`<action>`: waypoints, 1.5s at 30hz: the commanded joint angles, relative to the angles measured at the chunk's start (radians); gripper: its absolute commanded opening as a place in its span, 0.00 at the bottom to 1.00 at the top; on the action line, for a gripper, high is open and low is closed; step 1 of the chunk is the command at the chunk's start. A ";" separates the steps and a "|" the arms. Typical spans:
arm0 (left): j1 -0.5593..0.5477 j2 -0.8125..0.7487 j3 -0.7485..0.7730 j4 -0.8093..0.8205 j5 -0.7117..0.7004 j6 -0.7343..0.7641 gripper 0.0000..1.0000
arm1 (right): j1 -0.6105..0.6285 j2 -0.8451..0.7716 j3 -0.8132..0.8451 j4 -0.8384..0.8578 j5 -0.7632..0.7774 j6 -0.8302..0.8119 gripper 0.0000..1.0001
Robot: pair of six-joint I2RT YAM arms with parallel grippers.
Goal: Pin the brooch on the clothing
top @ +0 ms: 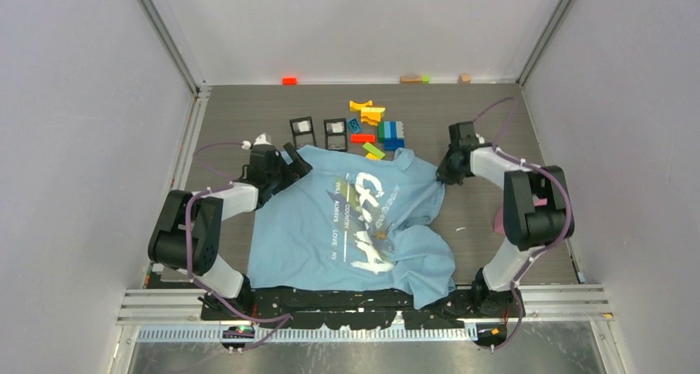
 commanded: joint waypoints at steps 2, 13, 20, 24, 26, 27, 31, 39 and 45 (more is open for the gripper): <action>0.057 0.089 -0.028 -0.085 -0.131 0.001 0.95 | -0.089 0.174 0.240 -0.008 0.088 -0.115 0.00; 0.056 0.063 0.044 -0.148 -0.095 0.089 0.91 | -0.144 0.316 0.541 -0.112 0.027 -0.232 0.44; -0.029 -0.078 0.153 -0.340 -0.157 0.207 0.98 | -0.144 0.124 0.475 -0.237 0.021 -0.184 0.65; -0.091 -0.116 0.173 -0.395 -0.137 0.213 0.99 | -0.142 -0.012 0.315 -0.247 -0.030 -0.132 0.68; -0.097 -0.126 0.157 -0.395 -0.096 0.186 0.99 | -0.133 -0.075 0.230 -0.246 -0.048 -0.113 0.68; -0.098 -0.129 0.143 -0.388 -0.078 0.173 0.99 | -0.126 -0.113 0.175 -0.245 -0.068 -0.108 0.68; -0.098 -0.132 0.085 -0.362 -0.033 0.153 0.99 | -0.074 -0.195 0.034 -0.247 -0.098 -0.089 0.68; -0.074 -0.077 0.025 -0.326 0.069 0.136 1.00 | 0.038 -0.297 -0.152 -0.236 -0.131 -0.048 0.60; 0.026 -0.050 -0.077 -0.249 0.126 0.061 1.00 | 0.038 -0.336 -0.226 -0.247 -0.042 -0.016 0.21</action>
